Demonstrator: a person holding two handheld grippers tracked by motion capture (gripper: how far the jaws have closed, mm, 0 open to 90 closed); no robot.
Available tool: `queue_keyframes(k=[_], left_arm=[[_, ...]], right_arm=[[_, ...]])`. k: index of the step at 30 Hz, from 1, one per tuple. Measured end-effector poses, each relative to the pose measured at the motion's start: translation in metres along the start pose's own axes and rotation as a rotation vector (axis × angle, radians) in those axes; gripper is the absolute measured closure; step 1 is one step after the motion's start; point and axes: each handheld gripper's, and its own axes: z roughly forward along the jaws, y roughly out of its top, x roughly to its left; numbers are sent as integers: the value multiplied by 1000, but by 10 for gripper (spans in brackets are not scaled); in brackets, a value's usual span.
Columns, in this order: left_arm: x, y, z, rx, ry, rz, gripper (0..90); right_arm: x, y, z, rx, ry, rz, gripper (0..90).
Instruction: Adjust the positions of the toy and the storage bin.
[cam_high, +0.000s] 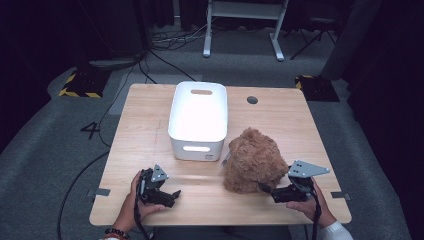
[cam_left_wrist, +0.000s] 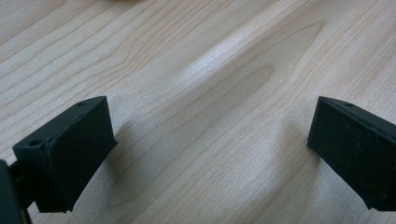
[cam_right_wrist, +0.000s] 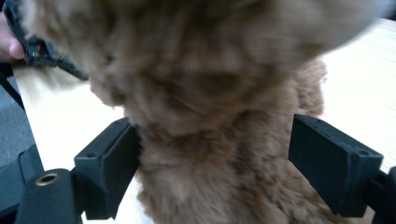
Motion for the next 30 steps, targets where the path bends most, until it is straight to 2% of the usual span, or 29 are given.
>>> queue_keyframes(k=[8,9,13,16,18,22,25,30], left_arm=[[0,0,0,0,-1,0,6],[0,0,0,1,0,1,6],[0,0,0,0,-1,0,6],[0,0,0,2,3,2,6],[0,0,0,1,1,3,5],[0,0,0,2,1,3,6],[0,0,0,2,1,3,6],[0,0,0,2,2,4,6]], right_arm=[[6,3,16,22,-10,0,173],[6,4,20,21,-35,0,158],[4,6,27,5,-58,8,149],[3,6,37,37,-67,3,108],[2,5,41,45,-68,20,95],[2,6,46,51,-74,13,94],[4,4,49,53,-89,-12,162],[2,0,51,48,-89,-37,355]])
